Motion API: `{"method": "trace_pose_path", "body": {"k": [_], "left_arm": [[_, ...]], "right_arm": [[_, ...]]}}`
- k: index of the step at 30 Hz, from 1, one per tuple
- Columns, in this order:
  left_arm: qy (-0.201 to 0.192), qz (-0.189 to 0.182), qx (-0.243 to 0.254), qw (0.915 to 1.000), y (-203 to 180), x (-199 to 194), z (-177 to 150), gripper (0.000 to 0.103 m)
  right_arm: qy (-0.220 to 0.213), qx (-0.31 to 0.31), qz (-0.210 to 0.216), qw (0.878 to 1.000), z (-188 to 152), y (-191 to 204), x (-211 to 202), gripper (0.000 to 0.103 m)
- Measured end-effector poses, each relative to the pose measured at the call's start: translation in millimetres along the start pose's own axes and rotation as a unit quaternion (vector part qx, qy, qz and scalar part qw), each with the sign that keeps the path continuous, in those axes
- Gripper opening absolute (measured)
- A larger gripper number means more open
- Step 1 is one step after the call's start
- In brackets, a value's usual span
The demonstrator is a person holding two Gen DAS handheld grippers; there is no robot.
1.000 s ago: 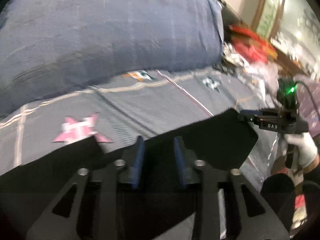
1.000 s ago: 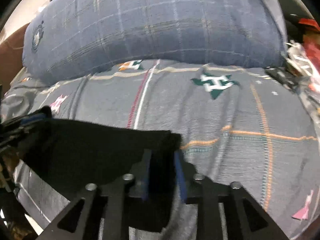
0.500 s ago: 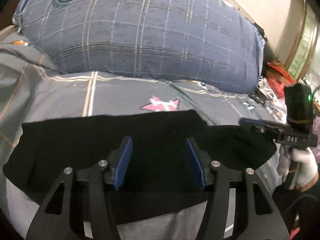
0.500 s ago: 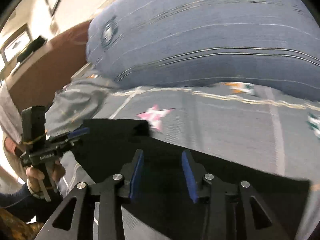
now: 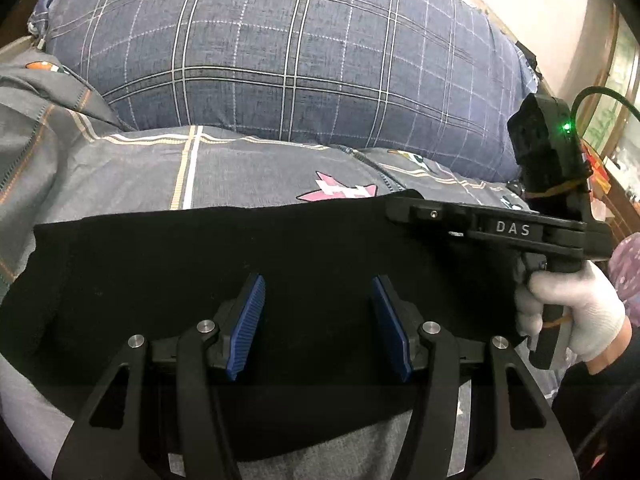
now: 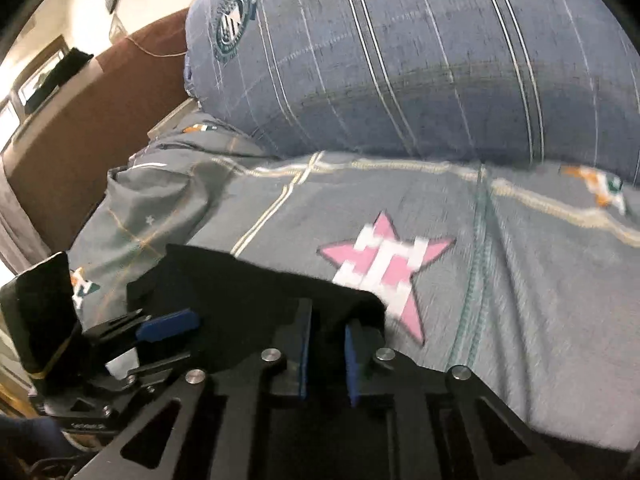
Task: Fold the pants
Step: 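Lay the folded pants flat and open both grippers, smoothing the strip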
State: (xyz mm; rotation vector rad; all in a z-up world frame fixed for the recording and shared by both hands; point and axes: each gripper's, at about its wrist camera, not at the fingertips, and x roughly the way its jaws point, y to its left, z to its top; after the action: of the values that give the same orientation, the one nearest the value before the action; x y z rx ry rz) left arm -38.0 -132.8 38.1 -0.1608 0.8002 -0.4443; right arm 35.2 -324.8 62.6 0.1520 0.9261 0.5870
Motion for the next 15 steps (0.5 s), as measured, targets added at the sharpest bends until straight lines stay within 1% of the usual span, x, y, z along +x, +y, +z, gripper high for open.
{"method": "trace_pose_path", "body": {"k": [1, 3, 4, 6, 8, 10, 11, 12, 15], "left_arm": [[0.002, 0.0, -0.001, 1.0, 1, 2, 0, 0.055], [0.007, 0.001, -0.007, 0.9999, 3, 6, -1, 0.055], [0.007, 0.001, -0.009, 0.9999, 4, 7, 0, 0.055], [0.004, 0.003, -0.006, 1.0, 4, 7, 0, 0.055], [0.004, 0.009, -0.001, 0.9999, 3, 8, -1, 0.055], [0.002, 0.014, 0.003, 0.9999, 1, 8, -2, 0.055], [0.002, 0.016, 0.006, 0.9999, 0, 8, -2, 0.055], [0.002, 0.018, 0.008, 0.9998, 0, 8, -2, 0.055], [-0.002, 0.028, 0.012, 0.9995, -2, 7, -3, 0.055]], "right_arm": [[-0.002, -0.005, -0.012, 1.0, 1, 2, 1, 0.012], [0.007, -0.022, -0.055, 0.998, -1, 5, 11, 0.012], [0.008, -0.024, -0.064, 0.998, -3, 5, 16, 0.012], [0.003, -0.024, -0.068, 0.997, -4, 3, 16, 0.012], [0.003, -0.017, -0.062, 0.998, -4, 0, 14, 0.013], [0.002, -0.005, -0.058, 0.998, -5, -4, 8, 0.018], [-0.001, -0.002, -0.066, 0.998, -6, -5, 3, 0.029], [-0.003, -0.001, -0.079, 0.997, -9, -5, -2, 0.035], [-0.012, 0.005, -0.077, 0.997, -17, -5, -17, 0.035]]}}
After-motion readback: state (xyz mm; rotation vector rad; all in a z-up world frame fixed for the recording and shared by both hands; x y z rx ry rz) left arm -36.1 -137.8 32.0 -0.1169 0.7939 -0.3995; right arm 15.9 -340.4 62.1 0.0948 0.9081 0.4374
